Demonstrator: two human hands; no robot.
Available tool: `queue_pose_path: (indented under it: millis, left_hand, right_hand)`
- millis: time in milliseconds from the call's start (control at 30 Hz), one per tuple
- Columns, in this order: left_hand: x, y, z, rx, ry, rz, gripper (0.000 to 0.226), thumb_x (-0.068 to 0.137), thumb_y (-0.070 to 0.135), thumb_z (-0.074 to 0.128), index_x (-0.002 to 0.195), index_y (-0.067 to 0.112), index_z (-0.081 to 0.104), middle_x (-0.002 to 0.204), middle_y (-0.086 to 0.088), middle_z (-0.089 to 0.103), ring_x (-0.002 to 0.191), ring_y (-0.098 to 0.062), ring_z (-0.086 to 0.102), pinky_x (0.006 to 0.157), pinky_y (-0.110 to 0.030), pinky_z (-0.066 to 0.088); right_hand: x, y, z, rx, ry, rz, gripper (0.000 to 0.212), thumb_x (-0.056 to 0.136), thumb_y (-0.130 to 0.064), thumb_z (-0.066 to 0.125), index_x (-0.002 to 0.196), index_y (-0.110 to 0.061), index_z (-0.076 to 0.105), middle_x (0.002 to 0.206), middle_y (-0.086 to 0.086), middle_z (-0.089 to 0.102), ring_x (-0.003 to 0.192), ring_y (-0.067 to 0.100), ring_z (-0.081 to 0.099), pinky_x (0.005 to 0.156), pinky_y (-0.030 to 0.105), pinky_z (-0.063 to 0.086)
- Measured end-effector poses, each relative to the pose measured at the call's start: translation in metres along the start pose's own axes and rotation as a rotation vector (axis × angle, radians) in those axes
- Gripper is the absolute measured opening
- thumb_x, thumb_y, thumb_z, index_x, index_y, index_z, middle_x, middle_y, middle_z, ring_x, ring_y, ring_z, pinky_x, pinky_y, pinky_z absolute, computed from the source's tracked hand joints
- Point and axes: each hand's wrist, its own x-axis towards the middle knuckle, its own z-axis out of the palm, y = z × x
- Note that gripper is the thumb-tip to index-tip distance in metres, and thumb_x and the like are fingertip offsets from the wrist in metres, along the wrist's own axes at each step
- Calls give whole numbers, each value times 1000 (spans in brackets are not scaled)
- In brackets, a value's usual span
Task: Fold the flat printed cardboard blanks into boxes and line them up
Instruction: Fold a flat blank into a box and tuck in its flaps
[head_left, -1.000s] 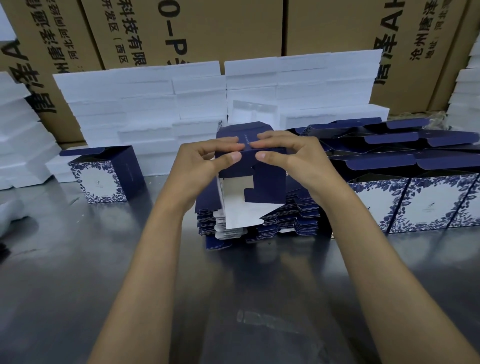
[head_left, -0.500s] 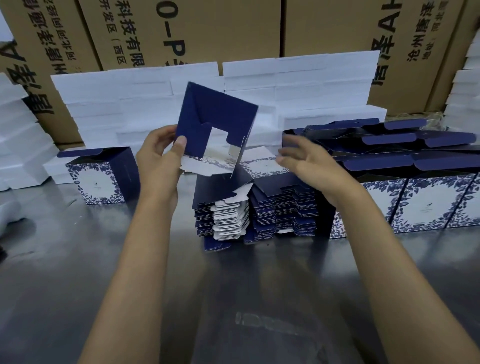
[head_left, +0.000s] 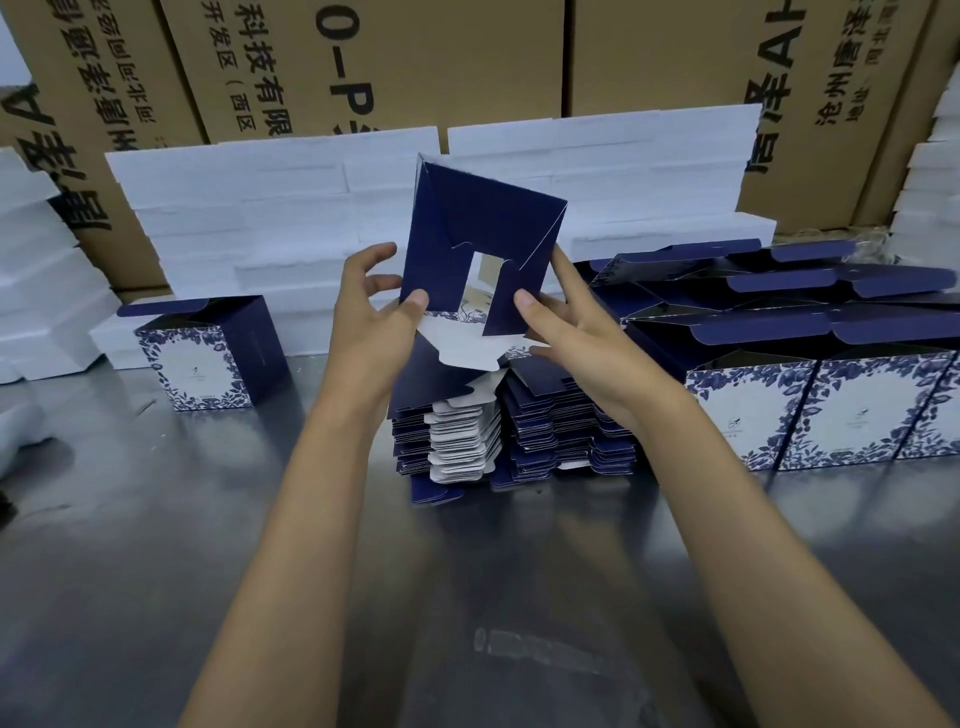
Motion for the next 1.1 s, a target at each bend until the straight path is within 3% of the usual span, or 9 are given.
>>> queue_pose_path:
  millis: [133,233,300,400,533,600,767,1000,1100]
  left_hand:
    - [2,2,-6,97,-55,16,57,92,7,66,137,34,45,124,0,54,109,-16,65,80,-26,56]
    - [5,1,-9,244,-88,31,67,84,8,75,136,32,40,119,-6,56,102,-15,65,74,-22,53]
    - [5,-2,-9,329,-108,25,74,81,7,78,138,25,37,103,3,59,89,-3,62,64,-14,47]
    - [3,-8,-6,383,-179,-52,70,79,10,82,137,20,44,102,14,62,89,3,58,74,-21,47]
    - [0,-9,-1,390,-385,-214,28,87,31,76,108,14,68,81,1,74,59,-11,62,45,-16,41]
    - [-3,-8,2,446,-489,-307,35,90,47,69,90,13,73,61,0,66,39,-11,46,37,-14,30]
    - [-11,-4,3,668,-707,-413,53,96,54,56,84,8,79,44,4,49,32,-9,33,37,-13,26]
    - [-1,21,-27,822,-410,-210,40,83,47,76,66,12,69,45,12,50,41,-6,43,45,-19,34]
    - [1,26,-28,647,-169,62,31,80,37,82,76,22,55,75,10,55,67,-6,51,58,-23,39]
  right_hand:
    - [4,3,7,86,-12,-18,69,106,-32,53,155,-57,12,156,-8,46,138,15,51,115,45,43]
    - [5,4,10,106,-16,-37,66,108,-25,50,155,-55,14,158,-12,42,139,9,49,115,42,44]
    - [3,3,11,41,-9,-60,64,107,-26,52,156,-53,21,160,-15,37,140,1,44,115,37,43]
    - [0,-5,6,-61,34,-105,54,104,-23,58,151,-43,39,150,-20,45,125,-4,57,102,23,51]
    - [-3,-25,-9,-181,150,-110,40,100,-25,65,135,-40,56,139,-15,57,109,18,68,100,36,54]
    - [-4,-32,-19,-258,184,-102,35,98,-27,66,131,-38,61,135,-13,60,107,26,68,101,43,54]
    - [-10,-35,-29,-445,66,-39,38,96,-23,69,132,-33,63,130,-8,64,109,29,65,102,43,52]
    - [-7,-28,-12,-424,59,-69,39,92,-24,74,127,-39,66,133,-14,58,105,11,55,95,26,45]
    - [-4,-24,-2,-405,130,-119,37,90,-18,75,123,-34,71,135,-13,60,120,11,54,106,28,43]
